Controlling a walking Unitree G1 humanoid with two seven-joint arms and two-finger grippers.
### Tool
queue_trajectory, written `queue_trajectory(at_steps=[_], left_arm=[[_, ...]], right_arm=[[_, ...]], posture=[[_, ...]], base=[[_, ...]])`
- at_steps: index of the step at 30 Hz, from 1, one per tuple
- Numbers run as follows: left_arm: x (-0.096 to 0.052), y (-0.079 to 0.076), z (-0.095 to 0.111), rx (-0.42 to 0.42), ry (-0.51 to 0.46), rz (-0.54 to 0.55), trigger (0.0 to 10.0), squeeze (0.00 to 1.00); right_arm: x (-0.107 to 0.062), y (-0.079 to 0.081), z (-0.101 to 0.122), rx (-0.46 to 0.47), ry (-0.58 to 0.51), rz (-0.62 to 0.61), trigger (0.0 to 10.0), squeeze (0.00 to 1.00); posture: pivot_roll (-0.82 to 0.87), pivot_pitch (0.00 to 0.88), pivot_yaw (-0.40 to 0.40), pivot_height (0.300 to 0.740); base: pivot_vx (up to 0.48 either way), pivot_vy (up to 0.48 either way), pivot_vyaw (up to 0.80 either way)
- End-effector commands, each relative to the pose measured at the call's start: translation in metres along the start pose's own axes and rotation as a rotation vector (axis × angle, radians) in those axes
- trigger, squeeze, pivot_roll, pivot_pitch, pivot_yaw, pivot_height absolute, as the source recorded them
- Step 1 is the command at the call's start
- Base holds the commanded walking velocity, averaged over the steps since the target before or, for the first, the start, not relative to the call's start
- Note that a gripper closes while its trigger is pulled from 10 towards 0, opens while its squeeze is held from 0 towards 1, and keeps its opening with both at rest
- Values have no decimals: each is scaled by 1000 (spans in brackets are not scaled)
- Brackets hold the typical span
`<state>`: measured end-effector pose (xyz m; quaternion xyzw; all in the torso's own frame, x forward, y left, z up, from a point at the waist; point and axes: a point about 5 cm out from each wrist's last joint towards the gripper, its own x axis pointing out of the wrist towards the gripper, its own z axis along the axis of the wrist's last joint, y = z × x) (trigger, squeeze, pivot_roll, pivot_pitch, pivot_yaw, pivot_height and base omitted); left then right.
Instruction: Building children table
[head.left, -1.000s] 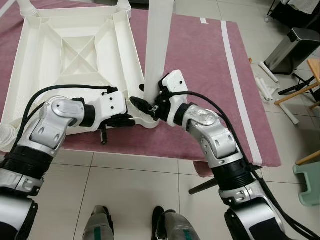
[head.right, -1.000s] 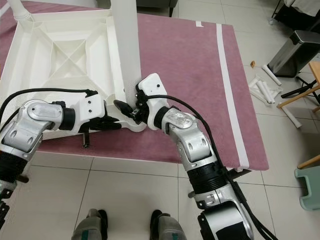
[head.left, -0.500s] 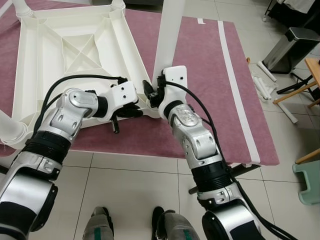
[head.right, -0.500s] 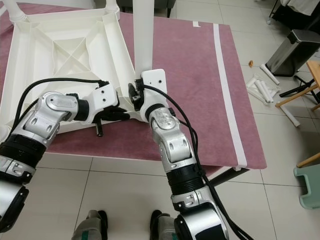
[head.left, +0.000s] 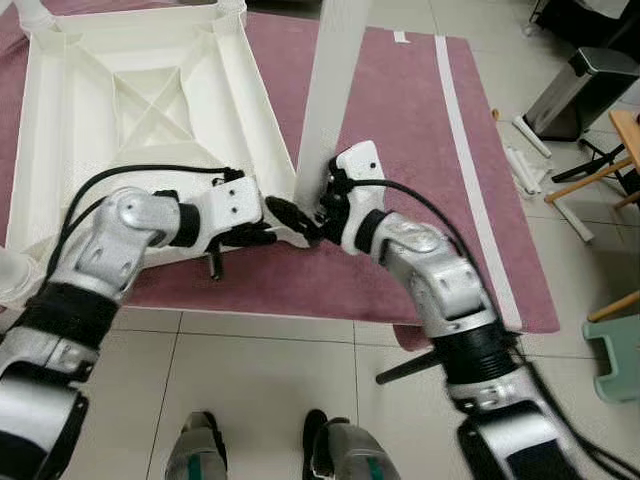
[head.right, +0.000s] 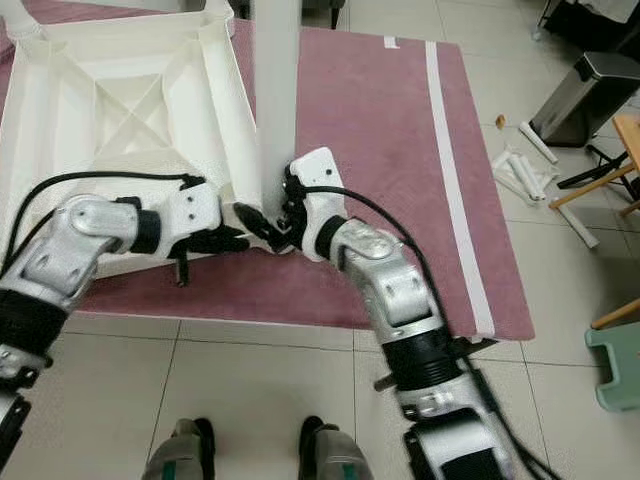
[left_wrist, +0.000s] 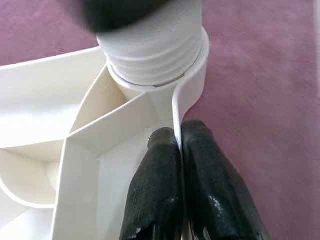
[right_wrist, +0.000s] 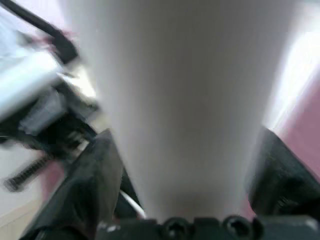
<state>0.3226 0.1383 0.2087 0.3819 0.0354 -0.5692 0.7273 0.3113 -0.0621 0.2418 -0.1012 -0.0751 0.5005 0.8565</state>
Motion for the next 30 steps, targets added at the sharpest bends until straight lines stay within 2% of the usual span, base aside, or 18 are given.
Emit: queue_trajectory(at_steps=[1,5,6,7,11,12,13,14,19,20,21,22,24,25,26,27,29,30], left_arm=[[-6,-7,19,110,-60,-56,0,0],[-14,-20,20,124,-67,-110,0,0],[-21,-31,22,132,-77,-151,0,0],[-23,-35,23,135,-81,-165,0,0],[-26,-39,24,136,-87,-180,0,0],[-27,-41,26,135,-90,-185,0,0],[-27,-41,26,135,-90,-185,0,0],[-27,-42,27,134,-94,-183,0,0],[-26,-41,29,129,-100,-166,0,0],[-24,-38,28,126,-95,-143,0,0],[-17,-30,27,113,-88,-83,0,0],[-17,-30,27,113,-88,-83,0,0],[-11,-20,28,96,-89,-26,0,0],[-11,-20,28,96,-89,-26,0,0],[-7,-15,29,86,-93,0,0,0],[-7,-15,29,86,-93,0,0,0],[2,-1,32,65,-108,57,0,0],[2,-1,32,65,-108,57,0,0]], right_arm=[[-2,8,5,-29,-17,124,10000,0],[-8,5,7,-52,-8,191,10000,0],[-13,5,7,-56,4,283,10000,0],[-15,6,7,-52,10,325,10000,0],[-17,8,6,-33,12,380,9922,0],[-18,9,6,-12,12,414,3529,0],[-18,9,6,-12,12,414,3529,0],[-18,10,5,2,14,439,0,0],[-16,12,2,17,18,454,0,0],[-12,11,-2,15,36,408,0,0],[0,6,-13,4,91,236,0,0],[0,6,-13,4,91,236,0,0],[7,-2,-22,2,146,72,0,0],[7,-2,-22,2,146,72,0,0],[10,-7,-28,-2,187,-36,0,0],[10,-7,-28,-2,187,-36,0,0],[13,-15,-37,18,240,-205,0,0],[13,-15,-37,18,240,-205,0,0]], posture=[[121,216,-37,740],[123,217,-40,740],[126,219,-43,740],[130,219,-45,740],[130,219,-45,740],[135,221,-49,740],[135,221,-49,740],[137,222,-50,740],[135,223,-50,740],[131,224,-50,740],[129,227,-49,740],[129,227,-49,740],[129,228,-46,740],[129,228,-46,740],[128,228,-47,740],[128,228,-47,740],[123,228,-47,740],[123,228,-47,740]], base=[[0,0,0],[0,0,0],[0,0,0],[0,0,0],[0,0,0],[0,0,0],[0,0,0],[0,0,0],[0,0,0],[0,0,0],[0,0,0],[0,0,0],[0,0,0],[0,0,0],[0,0,0],[0,0,0],[0,0,0],[0,0,0]])
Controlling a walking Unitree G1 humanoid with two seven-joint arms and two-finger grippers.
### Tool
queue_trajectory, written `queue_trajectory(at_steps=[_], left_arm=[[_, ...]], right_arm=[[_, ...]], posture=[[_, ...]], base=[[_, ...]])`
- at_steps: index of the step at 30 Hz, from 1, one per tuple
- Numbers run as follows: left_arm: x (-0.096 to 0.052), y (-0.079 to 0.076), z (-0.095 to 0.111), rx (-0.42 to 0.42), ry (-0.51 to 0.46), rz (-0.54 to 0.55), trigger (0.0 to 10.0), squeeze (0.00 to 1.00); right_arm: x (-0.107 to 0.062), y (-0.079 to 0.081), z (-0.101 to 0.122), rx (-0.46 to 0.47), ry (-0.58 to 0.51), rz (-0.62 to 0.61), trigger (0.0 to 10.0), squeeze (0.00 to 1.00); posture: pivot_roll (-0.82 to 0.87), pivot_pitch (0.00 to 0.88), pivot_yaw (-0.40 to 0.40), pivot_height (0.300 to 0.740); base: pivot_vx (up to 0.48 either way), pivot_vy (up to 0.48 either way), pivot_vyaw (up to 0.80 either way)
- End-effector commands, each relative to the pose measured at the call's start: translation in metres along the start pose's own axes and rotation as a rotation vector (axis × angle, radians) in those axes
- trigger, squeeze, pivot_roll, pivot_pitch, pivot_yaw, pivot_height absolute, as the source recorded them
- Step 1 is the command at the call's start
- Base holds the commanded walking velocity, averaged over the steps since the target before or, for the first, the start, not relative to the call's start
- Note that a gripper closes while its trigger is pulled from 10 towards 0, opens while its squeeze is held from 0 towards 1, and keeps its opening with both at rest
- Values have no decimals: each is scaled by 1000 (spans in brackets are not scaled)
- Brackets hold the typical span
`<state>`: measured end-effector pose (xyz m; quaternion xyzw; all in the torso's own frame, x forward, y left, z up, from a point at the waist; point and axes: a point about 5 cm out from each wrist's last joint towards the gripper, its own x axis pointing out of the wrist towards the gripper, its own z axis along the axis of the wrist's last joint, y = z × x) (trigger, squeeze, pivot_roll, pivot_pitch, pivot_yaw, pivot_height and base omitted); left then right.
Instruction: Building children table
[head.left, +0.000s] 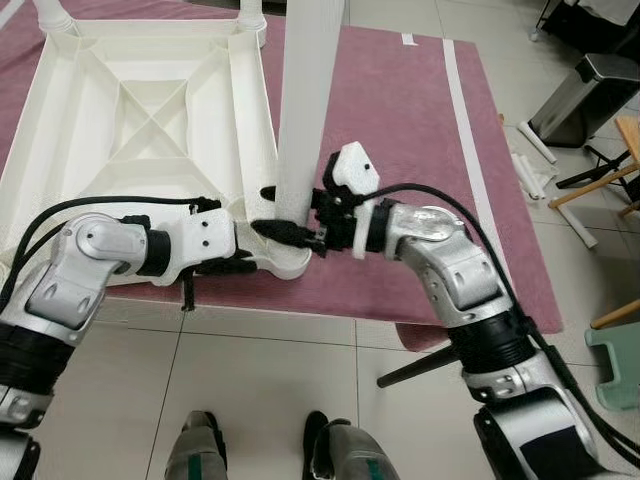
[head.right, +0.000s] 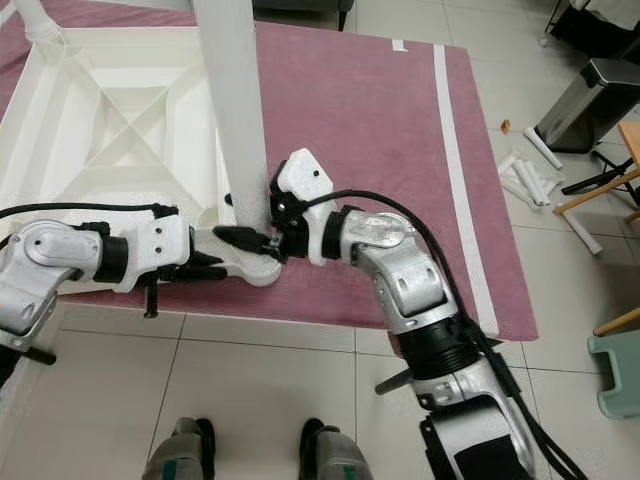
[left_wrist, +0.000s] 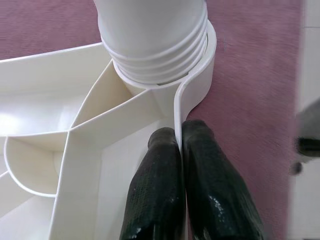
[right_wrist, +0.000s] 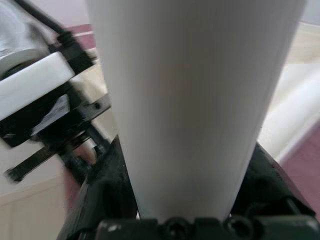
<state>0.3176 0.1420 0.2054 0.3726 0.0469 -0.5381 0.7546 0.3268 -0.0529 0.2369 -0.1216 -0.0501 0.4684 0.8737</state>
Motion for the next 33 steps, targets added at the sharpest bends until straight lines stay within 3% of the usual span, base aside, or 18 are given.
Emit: queue_trajectory(at_steps=[1,3,6,7,9,12,13,14,15,23,24,27,28,33], left_arm=[[10,10,38,98,-148,13,0,0],[10,10,38,98,-148,13,0,0],[21,22,42,80,-155,37,0,0],[21,22,42,80,-155,37,0,0],[30,30,45,69,-155,42,0,0],[34,32,45,66,-151,41,0,0],[34,32,44,67,-148,38,0,0],[34,32,44,67,-148,38,0,0],[32,31,43,68,-146,36,0,0],[30,30,40,69,-140,36,0,0],[28,29,38,69,-138,36,0,0],[24,26,35,75,-135,28,0,0],[20,24,34,84,-134,16,0,0],[8,12,32,121,-128,-42,0,0]], right_arm=[[2,-10,-33,31,187,-228,0,0],[2,-10,-33,31,187,-228,0,0],[5,-13,-41,109,218,-423,0,0],[5,-13,-41,109,218,-423,0,0],[7,-9,-51,193,239,-600,0,0],[12,0,-54,242,231,-640,0,0],[16,4,-51,243,205,-629,784,0],[16,4,-51,243,205,-629,784,0],[19,8,-48,250,179,-607,10000,0],[22,8,-38,238,117,-571,10000,0],[22,7,-36,234,97,-552,10000,1000],[21,6,-26,213,37,-478,10000,988],[20,7,-17,185,-10,-384,10000,0],[6,9,-2,76,-88,-144,10000,0]], posture=[[121,226,-43,740],[121,226,-43,740],[115,219,-34,740],[115,219,-34,740],[114,213,-26,740],[111,211,-21,740],[113,209,-18,740],[113,209,-18,740],[114,207,-19,740],[117,204,-23,740],[120,201,-27,740],[122,199,-31,740],[122,199,-31,740],[121,202,-32,740]], base=[[0,0,0],[0,0,0],[0,0,0],[0,0,0],[0,0,0],[0,0,0],[0,0,0],[0,0,0],[0,0,0],[0,0,0],[0,0,0],[0,0,0],[0,0,0],[0,0,0]])
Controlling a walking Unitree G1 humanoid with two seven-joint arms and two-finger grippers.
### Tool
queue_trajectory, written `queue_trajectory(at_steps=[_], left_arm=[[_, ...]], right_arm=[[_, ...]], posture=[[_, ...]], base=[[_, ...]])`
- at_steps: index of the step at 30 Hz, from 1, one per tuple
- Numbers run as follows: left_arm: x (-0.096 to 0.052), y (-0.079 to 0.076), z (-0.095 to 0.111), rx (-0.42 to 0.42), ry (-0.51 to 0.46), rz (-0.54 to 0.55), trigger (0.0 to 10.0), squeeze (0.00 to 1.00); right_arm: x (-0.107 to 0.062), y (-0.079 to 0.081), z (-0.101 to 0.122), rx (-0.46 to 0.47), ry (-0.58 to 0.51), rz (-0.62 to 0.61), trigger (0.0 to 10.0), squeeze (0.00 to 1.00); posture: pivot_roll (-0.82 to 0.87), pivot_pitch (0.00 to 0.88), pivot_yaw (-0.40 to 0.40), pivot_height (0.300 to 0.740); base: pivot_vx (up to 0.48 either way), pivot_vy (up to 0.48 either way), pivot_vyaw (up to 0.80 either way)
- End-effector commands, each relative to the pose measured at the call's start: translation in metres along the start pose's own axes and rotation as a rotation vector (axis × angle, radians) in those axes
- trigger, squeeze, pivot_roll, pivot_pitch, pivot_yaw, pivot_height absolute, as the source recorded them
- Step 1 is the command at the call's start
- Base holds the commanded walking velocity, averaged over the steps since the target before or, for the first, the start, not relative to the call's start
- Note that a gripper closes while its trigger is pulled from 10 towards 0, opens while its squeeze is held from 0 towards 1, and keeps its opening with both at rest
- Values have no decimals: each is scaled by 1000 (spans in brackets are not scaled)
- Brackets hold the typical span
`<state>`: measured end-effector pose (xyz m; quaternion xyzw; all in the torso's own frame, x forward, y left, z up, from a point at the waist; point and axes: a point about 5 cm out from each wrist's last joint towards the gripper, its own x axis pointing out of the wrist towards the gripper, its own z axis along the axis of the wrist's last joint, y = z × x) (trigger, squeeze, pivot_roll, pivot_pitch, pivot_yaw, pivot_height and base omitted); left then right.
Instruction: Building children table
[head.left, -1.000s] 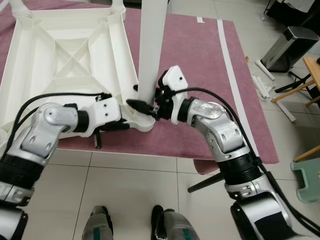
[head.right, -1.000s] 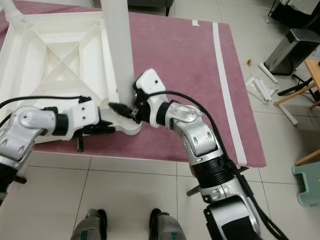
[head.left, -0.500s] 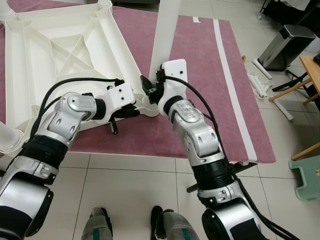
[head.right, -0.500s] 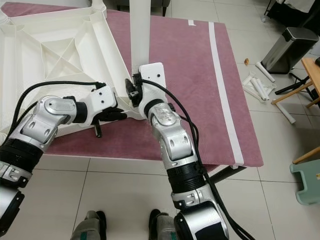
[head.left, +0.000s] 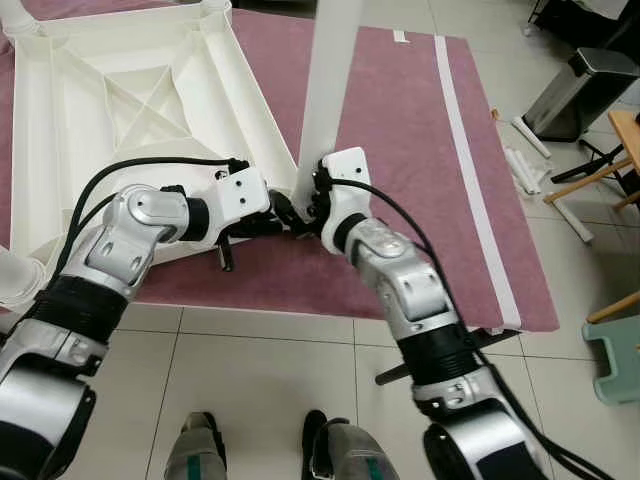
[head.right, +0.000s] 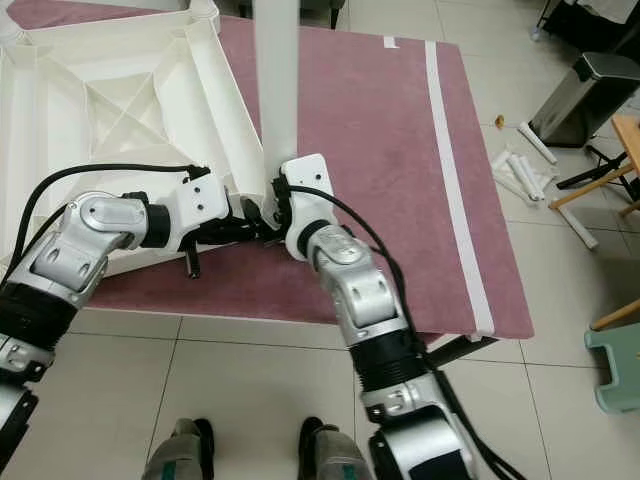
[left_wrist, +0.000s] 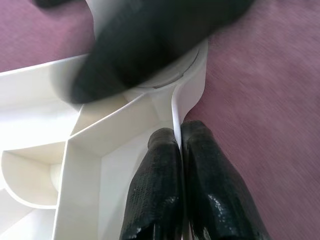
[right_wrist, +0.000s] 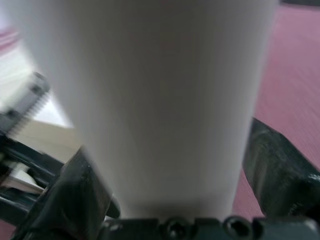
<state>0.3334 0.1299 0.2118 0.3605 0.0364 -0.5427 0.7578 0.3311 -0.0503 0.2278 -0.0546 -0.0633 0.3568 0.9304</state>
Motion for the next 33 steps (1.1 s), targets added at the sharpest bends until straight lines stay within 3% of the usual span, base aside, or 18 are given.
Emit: queue_trajectory(at_steps=[1,5,10,13,16,17,19,20,23,26,29,30,33], left_arm=[[-4,-4,25,129,-96,-47,0,0],[-19,-24,22,160,-81,-134,0,0],[-27,-41,21,165,-79,-207,0,0],[-34,-55,22,160,-88,-260,0,0],[-35,-57,22,160,-89,-268,0,0],[-36,-59,24,158,-96,-265,0,0],[-36,-59,25,156,-98,-262,0,0],[-35,-58,25,155,-98,-253,0,0],[-33,-56,25,152,-96,-234,0,0],[-30,-49,25,143,-90,-190,0,0],[-23,-36,23,129,-80,-120,0,0],[-23,-36,23,129,-80,-120,0,0],[-14,-19,25,112,-78,-46,0,0]], right_arm=[[-1,9,6,-24,-33,118,10000,0],[-15,0,11,-94,-32,301,10000,0],[-23,0,13,-122,-26,431,10000,0],[-31,2,9,-139,9,591,10000,0],[-33,2,8,-139,16,615,10000,0],[-35,4,6,-128,28,676,4157,0],[-36,5,5,-125,31,696,4157,0],[-37,6,4,-116,36,717,0,0],[-36,8,2,-103,39,731,0,0],[-31,10,-4,-114,62,671,0,0],[-18,8,-14,-130,117,493,0,0],[-18,8,-14,-130,117,493,0,0],[-3,0,-24,-103,185,240,0,0]], posture=[[121,202,-32,740],[125,208,-33,740],[129,211,-36,740],[138,215,-39,740],[138,215,-39,740],[143,217,-45,740],[143,217,-45,740],[143,218,-45,740],[142,220,-45,740],[139,221,-45,740],[136,223,-44,740],[136,223,-44,740],[133,224,-41,740]], base=[[0,0,0],[0,0,0],[0,0,0],[0,0,0],[0,0,0],[0,0,0],[0,0,0],[0,0,0],[0,0,0],[0,0,0],[0,0,0],[0,0,0],[0,0,0]])
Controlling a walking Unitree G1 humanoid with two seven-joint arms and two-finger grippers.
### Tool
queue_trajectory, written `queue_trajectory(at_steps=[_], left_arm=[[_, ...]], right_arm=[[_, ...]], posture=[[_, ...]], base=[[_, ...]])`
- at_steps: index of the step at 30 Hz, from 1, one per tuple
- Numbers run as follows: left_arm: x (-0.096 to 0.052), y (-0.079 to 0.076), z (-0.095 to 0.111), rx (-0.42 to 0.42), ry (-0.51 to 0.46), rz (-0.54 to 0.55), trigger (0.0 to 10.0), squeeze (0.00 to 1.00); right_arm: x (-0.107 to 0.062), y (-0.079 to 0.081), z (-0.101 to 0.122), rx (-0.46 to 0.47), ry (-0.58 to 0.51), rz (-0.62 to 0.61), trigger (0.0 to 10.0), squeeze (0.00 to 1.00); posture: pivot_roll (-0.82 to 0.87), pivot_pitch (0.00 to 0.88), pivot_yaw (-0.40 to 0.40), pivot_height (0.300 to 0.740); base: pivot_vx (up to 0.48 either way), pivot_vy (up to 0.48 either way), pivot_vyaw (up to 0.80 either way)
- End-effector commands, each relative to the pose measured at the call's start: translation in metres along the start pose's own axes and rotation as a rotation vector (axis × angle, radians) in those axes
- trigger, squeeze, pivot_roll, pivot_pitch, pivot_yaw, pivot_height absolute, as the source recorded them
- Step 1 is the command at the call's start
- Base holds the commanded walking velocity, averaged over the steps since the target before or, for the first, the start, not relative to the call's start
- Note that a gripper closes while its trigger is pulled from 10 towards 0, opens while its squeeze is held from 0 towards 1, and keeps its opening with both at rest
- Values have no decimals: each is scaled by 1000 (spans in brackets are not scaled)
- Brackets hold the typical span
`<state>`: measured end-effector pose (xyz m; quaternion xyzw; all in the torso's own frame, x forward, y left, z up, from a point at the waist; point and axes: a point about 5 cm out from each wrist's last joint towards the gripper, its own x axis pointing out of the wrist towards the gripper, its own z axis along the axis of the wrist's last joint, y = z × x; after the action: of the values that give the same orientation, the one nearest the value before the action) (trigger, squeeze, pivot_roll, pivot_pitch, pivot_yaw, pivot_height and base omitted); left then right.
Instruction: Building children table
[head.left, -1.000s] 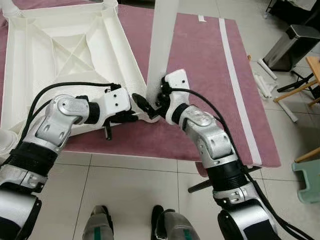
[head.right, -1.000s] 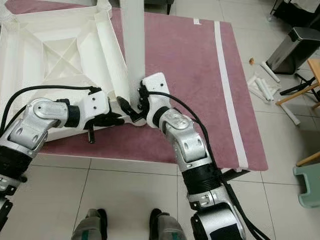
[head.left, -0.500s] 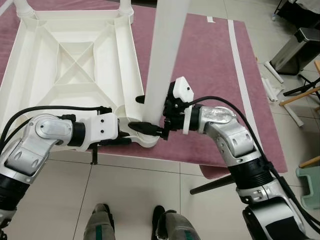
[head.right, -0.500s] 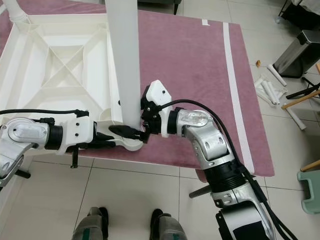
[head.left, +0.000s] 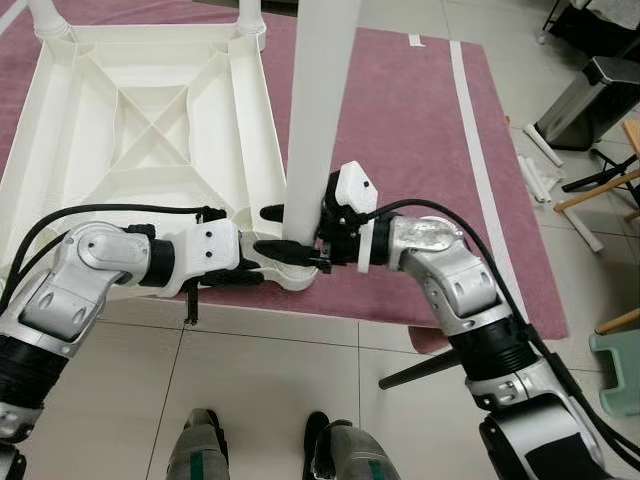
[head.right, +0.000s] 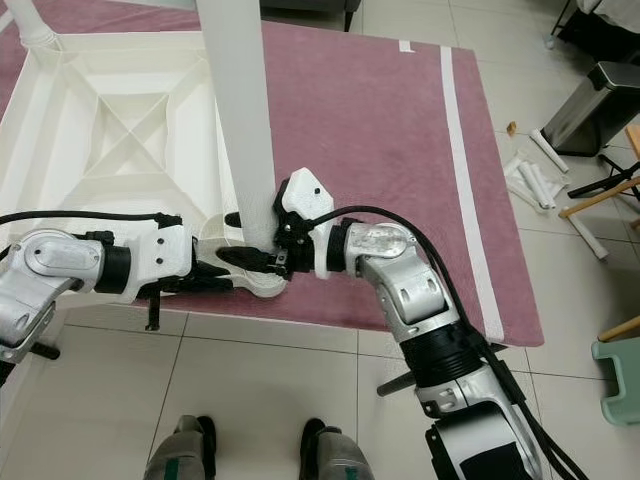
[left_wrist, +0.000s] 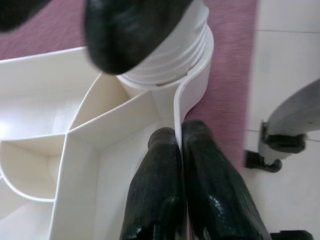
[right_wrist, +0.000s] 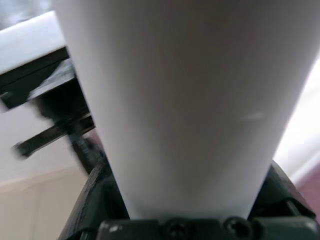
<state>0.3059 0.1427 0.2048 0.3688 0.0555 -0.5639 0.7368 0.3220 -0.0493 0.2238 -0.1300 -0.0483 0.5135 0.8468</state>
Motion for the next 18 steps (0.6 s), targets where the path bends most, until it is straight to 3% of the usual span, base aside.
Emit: queue_trajectory(at_steps=[1,6,9,10,16,17,18], left_arm=[[3,7,29,107,-99,24,0,0],[15,38,34,90,-97,116,0,0],[17,40,34,89,-98,119,0,0],[21,44,36,83,-99,132,0,0],[34,56,40,67,-105,158,0,0],[36,58,41,68,-107,157,0,0],[36,58,41,68,-107,157,0,0]], right_arm=[[2,-5,-22,44,133,-115,0,0],[10,-28,-34,148,215,-507,0,0],[10,-30,-35,156,219,-540,0,0],[9,-33,-38,176,232,-622,0,0],[12,-34,-43,251,244,-803,0,0],[16,-31,-40,250,222,-808,3333,0],[16,-31,-40,250,222,-808,3333,0]], posture=[[133,224,-41,740],[123,228,-31,740],[124,228,-31,740],[125,228,-29,740],[118,226,-22,740],[115,226,-19,740],[115,226,-19,740]], base=[[0,0,0],[0,0,0],[0,0,0],[0,0,0],[0,0,0],[0,0,0],[0,0,0]])
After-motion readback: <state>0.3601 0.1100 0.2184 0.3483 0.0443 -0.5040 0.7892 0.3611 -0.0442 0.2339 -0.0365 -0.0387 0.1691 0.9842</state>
